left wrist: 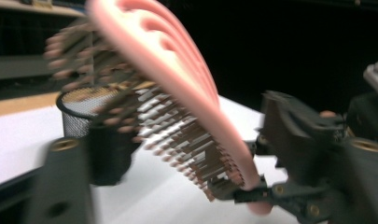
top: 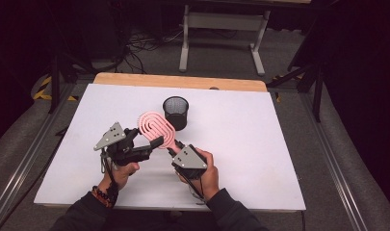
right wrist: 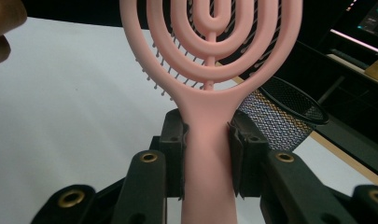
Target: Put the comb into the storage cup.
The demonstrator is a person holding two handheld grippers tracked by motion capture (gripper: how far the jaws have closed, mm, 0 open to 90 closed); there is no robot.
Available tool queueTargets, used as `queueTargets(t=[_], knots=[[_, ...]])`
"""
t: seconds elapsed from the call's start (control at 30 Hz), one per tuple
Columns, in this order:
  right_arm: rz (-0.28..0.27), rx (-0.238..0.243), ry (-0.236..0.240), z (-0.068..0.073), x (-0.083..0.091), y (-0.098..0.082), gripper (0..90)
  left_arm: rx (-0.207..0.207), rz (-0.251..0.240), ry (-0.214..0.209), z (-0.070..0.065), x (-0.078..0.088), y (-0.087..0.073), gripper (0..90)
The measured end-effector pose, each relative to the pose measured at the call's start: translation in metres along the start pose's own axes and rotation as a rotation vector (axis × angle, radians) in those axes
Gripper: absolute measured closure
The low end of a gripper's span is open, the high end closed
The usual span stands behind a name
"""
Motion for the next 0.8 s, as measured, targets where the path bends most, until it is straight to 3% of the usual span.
queueTargets(t=[0.1,0.33,0.53,0.7,0.8], knots=[[-0.007,0.012,-0.026,0.003,0.0,0.001,69.7,0.004,-0.016,0.013,-0.001,0.0,0.002,43.3],[-0.007,0.041,-0.078,0.007,0.0,0.002,69.2,0.021,-0.042,-0.017,-0.004,-0.003,0.004,49.8],[-0.017,0.032,-0.064,0.007,0.001,0.004,67.6,-0.006,-0.068,-0.086,-0.007,-0.003,0.008,61.0],[-0.024,0.013,-0.048,0.008,0.001,0.005,60.7,-0.049,-0.06,-0.087,-0.01,-0.006,0.012,62.6],[-0.036,0.0,-0.025,0.009,0.004,0.008,58.0,-0.05,-0.055,-0.079,-0.007,-0.004,0.014,63.4]])
Point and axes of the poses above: each handheld gripper's, and its own axes: x roughly backward along the jaws, y roughly out of its top, z roughly to its left, the point moved 2 cm from there along -x, roughly forward along the jaws
